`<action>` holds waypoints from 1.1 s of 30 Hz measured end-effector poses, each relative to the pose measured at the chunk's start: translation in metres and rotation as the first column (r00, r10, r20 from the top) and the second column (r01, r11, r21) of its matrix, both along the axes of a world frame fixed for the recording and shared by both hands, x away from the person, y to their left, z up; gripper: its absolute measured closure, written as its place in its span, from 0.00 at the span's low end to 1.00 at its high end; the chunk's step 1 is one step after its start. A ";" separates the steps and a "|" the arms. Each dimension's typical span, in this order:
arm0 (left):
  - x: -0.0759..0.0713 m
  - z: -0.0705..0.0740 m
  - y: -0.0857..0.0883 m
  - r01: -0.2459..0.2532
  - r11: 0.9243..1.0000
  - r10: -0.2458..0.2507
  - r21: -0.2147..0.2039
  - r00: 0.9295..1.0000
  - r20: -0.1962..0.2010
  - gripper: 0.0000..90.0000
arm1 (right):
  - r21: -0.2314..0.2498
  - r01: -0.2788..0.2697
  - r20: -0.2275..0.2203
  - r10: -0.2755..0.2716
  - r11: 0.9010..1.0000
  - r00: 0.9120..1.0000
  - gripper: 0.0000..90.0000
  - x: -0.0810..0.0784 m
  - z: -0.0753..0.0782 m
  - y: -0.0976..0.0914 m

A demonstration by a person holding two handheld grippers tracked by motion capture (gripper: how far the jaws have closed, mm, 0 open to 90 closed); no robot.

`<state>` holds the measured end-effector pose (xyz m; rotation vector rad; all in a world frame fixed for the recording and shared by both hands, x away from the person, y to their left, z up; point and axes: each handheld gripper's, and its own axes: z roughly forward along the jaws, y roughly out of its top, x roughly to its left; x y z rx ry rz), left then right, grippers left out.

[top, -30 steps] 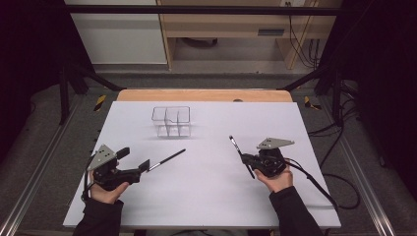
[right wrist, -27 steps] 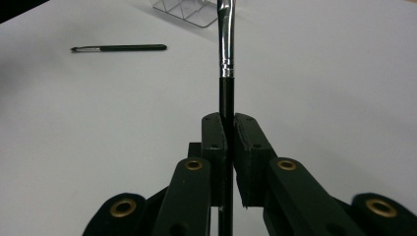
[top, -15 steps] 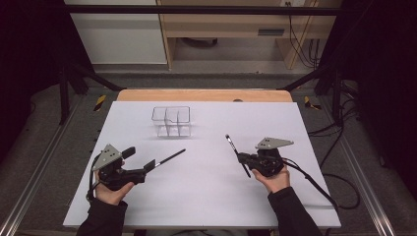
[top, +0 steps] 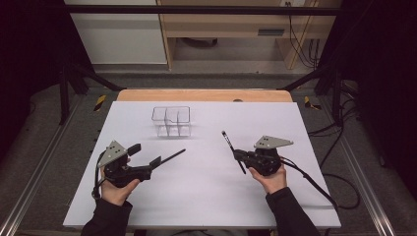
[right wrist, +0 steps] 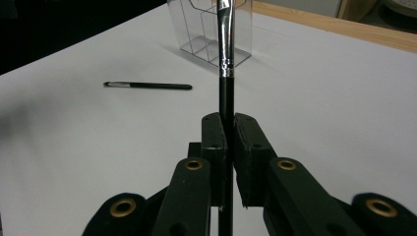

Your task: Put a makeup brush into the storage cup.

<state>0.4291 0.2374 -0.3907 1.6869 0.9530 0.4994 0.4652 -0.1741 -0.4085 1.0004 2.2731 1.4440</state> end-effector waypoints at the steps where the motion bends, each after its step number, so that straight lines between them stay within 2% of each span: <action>1: 0.000 0.001 -0.001 0.000 1.000 0.000 -0.004 1.000 0.002 0.10 | 0.008 -0.001 0.007 0.001 1.000 1.000 0.93 0.000 0.001 0.002; 6: 0.002 0.005 -0.005 0.004 1.000 -0.004 -0.018 1.000 0.003 0.11 | 0.034 -0.008 0.020 0.008 0.999 1.000 0.93 0.000 0.002 0.003; 8: 0.003 0.005 -0.010 0.013 1.000 -0.013 -0.019 1.000 0.001 0.11 | 0.050 -0.003 0.040 0.001 0.999 0.999 0.93 -0.001 0.004 0.004; 19: 0.009 0.010 -0.031 0.050 0.998 -0.050 -0.027 0.999 0.002 0.11 | 0.056 -0.016 0.043 0.014 0.998 0.999 0.93 -0.001 0.005 0.008; 33: 0.017 0.015 -0.056 0.083 0.995 -0.082 -0.064 0.997 0.009 0.11 | 0.057 -0.030 0.032 0.028 0.998 0.999 0.93 -0.003 0.003 0.011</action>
